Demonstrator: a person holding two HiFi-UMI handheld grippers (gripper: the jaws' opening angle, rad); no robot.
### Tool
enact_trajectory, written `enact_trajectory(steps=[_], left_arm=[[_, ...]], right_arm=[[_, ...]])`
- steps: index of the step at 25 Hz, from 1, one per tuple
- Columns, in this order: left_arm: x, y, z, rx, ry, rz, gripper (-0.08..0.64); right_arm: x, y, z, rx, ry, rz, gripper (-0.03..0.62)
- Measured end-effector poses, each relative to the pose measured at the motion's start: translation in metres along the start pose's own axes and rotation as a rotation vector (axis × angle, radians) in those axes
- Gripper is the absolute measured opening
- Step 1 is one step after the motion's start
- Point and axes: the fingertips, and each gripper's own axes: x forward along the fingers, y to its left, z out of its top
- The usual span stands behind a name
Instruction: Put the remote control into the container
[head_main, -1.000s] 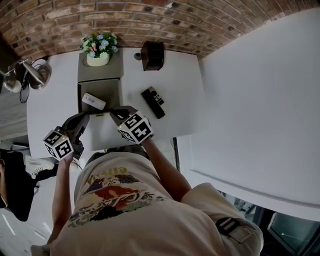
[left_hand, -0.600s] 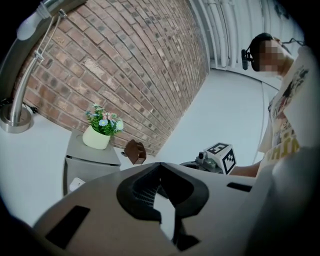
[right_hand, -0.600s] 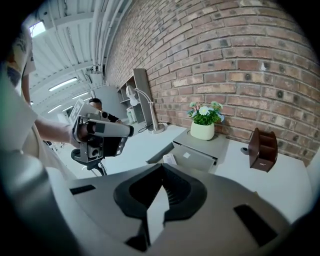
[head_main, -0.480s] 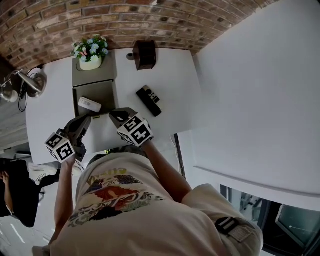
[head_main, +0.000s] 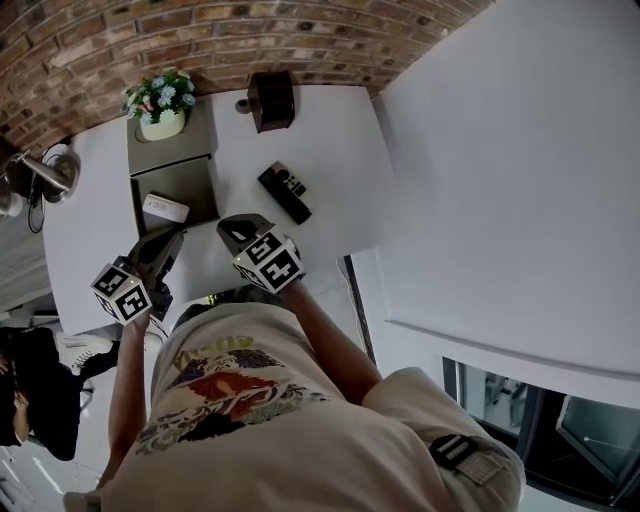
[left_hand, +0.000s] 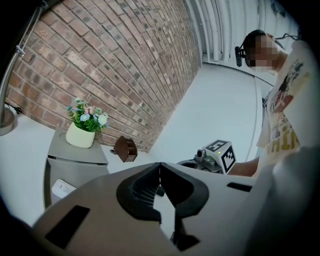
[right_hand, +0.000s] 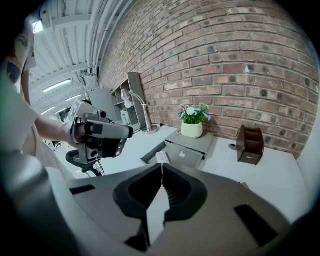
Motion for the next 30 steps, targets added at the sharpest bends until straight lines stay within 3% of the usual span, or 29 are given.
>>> enact_trajectory(steps=[15,30], left_arm=[[0.04,-0.021,-0.008,-0.013,0.021,-0.01,0.005],[0.088,-0.04,-0.028,-0.032,0.056,-0.017,0.005]], right_arm=[[-0.026,-0.029,-0.036,0.052,0.042,0.023,0.014],[-0.05,-0.085,-0.082,0.077,0.079,-0.019,0.054]])
